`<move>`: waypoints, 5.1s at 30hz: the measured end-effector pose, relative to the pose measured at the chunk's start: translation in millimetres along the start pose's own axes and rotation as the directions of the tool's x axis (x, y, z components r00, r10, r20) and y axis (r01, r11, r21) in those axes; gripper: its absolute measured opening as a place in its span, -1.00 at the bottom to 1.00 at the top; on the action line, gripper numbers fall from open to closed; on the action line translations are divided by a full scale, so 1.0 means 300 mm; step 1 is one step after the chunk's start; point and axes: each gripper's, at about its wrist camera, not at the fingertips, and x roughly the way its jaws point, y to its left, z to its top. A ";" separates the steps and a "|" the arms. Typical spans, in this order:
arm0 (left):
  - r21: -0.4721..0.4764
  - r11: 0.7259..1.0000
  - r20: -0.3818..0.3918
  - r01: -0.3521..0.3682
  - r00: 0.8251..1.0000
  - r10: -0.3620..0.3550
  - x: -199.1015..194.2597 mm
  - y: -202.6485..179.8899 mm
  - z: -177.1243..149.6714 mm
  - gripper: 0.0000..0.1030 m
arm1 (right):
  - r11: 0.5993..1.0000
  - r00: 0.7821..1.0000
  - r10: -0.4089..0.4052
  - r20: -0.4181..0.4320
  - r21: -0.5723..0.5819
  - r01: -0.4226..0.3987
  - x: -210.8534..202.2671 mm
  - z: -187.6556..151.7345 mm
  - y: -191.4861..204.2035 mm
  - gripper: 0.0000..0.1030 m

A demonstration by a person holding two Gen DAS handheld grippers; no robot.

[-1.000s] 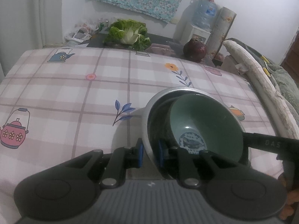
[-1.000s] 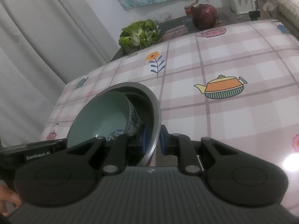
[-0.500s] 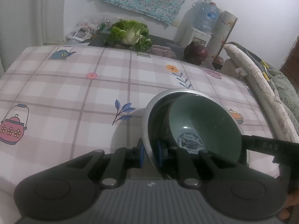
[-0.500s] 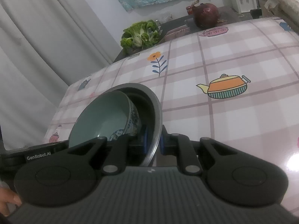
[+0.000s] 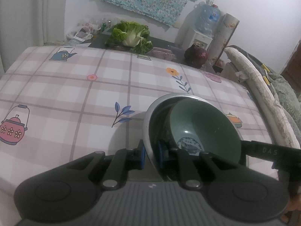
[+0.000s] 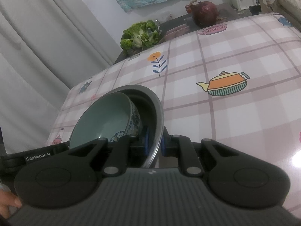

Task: Organize plates and bowls
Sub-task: 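Carry the steel bowl with green bowl toward the plate stack with both tools, then lower the steel bowl onto the white plate with both tools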

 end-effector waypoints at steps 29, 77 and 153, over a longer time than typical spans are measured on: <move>-0.004 1.000 0.050 0.005 0.999 -0.005 -0.106 -0.016 0.021 -0.75 | 1.000 0.999 0.018 0.039 -0.018 -0.017 -0.069 0.019 0.045 -0.75; -0.011 1.000 0.104 0.023 0.994 -0.021 -0.287 -0.049 -0.024 -0.77 | 0.999 0.997 0.039 0.073 -0.023 -0.038 -0.206 -0.026 0.111 -0.75; 0.011 1.000 0.052 -0.010 0.999 0.010 -0.467 -0.046 -0.435 -0.41 | 0.998 0.997 -0.063 0.048 -0.017 0.064 -0.444 -0.500 0.129 -0.59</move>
